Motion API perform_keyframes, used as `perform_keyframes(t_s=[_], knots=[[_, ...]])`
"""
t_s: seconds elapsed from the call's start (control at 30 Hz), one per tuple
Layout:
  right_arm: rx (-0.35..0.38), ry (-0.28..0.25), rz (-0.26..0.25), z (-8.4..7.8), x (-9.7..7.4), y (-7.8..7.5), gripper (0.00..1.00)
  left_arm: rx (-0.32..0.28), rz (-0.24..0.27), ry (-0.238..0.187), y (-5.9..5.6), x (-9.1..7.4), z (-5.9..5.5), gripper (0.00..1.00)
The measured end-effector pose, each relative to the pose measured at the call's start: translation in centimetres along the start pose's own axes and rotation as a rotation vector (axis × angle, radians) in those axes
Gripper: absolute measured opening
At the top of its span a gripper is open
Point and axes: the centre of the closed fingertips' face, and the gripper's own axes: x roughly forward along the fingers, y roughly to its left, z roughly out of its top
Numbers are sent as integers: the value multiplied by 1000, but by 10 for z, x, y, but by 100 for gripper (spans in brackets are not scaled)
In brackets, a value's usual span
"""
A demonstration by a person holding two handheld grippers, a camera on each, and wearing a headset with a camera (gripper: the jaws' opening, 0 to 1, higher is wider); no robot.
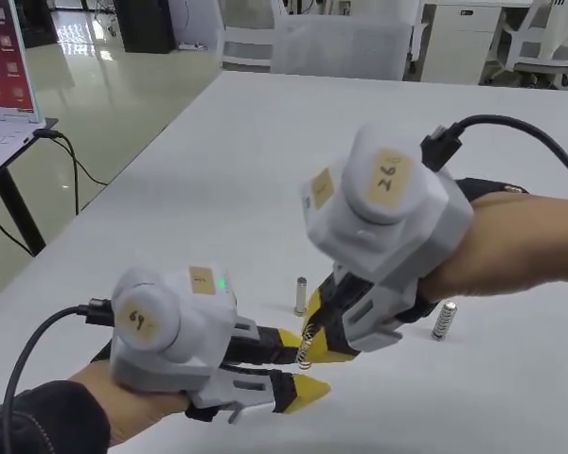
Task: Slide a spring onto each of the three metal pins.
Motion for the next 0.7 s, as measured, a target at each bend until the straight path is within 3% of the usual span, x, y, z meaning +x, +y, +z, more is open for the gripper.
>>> perform_keyframes(t_s=[0.7], knots=[[25, 13, -31, -11, -8, -14, 8, -49, 65, -19, 15, -5, 1, 29]])
